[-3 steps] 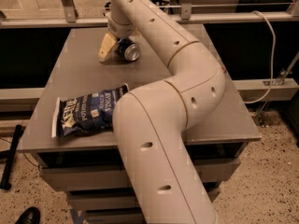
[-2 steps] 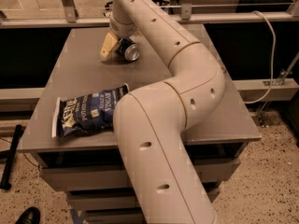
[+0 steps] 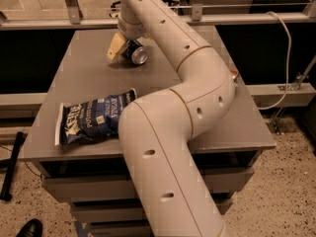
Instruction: Place pepsi can upright
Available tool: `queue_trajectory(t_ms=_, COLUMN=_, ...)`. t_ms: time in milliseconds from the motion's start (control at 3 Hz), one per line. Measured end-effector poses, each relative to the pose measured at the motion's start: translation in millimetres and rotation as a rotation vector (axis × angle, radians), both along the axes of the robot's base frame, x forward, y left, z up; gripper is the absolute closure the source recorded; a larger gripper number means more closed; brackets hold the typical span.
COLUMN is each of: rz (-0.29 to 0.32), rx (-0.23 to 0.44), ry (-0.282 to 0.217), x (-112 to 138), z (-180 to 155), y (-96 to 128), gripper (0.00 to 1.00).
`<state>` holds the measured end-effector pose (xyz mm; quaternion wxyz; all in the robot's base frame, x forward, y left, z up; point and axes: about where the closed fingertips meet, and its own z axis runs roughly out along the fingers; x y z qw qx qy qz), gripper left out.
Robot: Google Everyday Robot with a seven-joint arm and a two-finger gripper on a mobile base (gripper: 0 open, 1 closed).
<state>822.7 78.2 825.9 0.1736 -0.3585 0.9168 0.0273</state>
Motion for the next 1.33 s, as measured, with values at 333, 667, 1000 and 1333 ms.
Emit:
queue_trajectory(t_ms=333, rz=-0.015, rx=-0.001, ry=0.009, x=-0.3, z=-0.7, y=-0.3, gripper=0.0)
queue_trajectory(t_ms=667, rz=-0.024, rx=0.004, ry=0.0, x=2.1, z=2.6, y=-0.4, gripper=0.18)
queue_trajectory(t_ms=1000, rz=-0.033, rx=0.014, ry=-0.022, x=5.2, z=11.5, y=-1.5, gripper=0.41)
queue_trajectory(t_ms=1333, rz=-0.038, rx=0.031, ry=-0.058, x=8.4, z=27.8, y=-3.9, gripper=0.64)
